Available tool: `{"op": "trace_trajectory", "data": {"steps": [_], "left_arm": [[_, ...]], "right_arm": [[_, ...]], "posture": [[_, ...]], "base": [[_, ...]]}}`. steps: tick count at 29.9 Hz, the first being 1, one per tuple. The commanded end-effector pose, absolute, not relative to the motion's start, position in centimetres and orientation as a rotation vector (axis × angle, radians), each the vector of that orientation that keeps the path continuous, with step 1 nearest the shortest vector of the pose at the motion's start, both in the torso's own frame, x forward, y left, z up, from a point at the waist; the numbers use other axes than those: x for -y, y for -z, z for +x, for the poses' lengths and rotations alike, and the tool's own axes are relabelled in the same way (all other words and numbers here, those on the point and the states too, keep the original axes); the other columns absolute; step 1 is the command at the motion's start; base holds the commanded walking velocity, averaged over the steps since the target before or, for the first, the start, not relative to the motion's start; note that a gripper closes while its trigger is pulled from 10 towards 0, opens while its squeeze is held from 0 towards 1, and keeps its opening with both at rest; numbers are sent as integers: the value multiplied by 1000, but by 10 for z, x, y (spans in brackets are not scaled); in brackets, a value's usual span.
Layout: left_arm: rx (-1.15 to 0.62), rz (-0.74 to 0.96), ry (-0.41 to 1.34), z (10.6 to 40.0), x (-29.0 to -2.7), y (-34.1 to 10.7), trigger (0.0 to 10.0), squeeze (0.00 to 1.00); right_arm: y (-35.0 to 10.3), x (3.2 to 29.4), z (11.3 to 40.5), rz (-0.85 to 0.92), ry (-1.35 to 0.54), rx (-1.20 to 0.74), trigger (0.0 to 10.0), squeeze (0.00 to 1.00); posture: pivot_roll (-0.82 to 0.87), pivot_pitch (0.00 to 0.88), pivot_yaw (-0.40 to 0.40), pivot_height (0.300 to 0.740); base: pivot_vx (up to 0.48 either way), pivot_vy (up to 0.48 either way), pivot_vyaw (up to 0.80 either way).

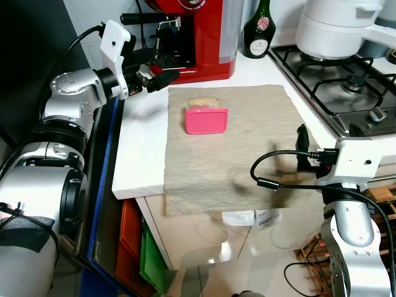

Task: Restocking fridge

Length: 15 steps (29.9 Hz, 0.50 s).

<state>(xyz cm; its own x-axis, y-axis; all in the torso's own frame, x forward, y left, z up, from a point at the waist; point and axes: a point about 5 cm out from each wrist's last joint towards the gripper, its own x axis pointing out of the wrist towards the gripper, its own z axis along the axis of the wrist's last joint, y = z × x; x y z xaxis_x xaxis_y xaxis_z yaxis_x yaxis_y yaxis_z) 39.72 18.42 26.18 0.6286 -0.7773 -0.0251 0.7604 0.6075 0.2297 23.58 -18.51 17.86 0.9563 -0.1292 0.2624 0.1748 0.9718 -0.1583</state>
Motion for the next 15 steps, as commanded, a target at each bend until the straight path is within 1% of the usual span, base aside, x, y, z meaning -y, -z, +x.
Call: {"op": "trace_trajectory", "data": {"steps": [1,3,7,12,15], "left_arm": [[64,283,933,396,-183,-264,10000,1000],[15,346,1015,393,-177,-253,10000,1000],[-55,425,1101,389,-169,-236,10000,1000],[-71,478,1087,389,-169,-228,10000,1000],[-83,474,1089,388,-169,-224,10000,1000]], "right_arm": [[-182,186,233,-182,173,262,10000,0],[-181,186,232,-181,175,254,10000,0],[-181,184,232,-178,172,248,10000,0],[-182,183,229,-181,166,244,10000,0],[-183,183,228,-187,165,242,10000,0]], "posture": [[-262,0,104,740],[-258,5,106,740],[-259,15,106,740],[-281,36,106,740],[-292,44,101,740]], "base": [[0,0,0],[0,0,0],[0,0,0],[0,0,0],[0,0,0]]}}
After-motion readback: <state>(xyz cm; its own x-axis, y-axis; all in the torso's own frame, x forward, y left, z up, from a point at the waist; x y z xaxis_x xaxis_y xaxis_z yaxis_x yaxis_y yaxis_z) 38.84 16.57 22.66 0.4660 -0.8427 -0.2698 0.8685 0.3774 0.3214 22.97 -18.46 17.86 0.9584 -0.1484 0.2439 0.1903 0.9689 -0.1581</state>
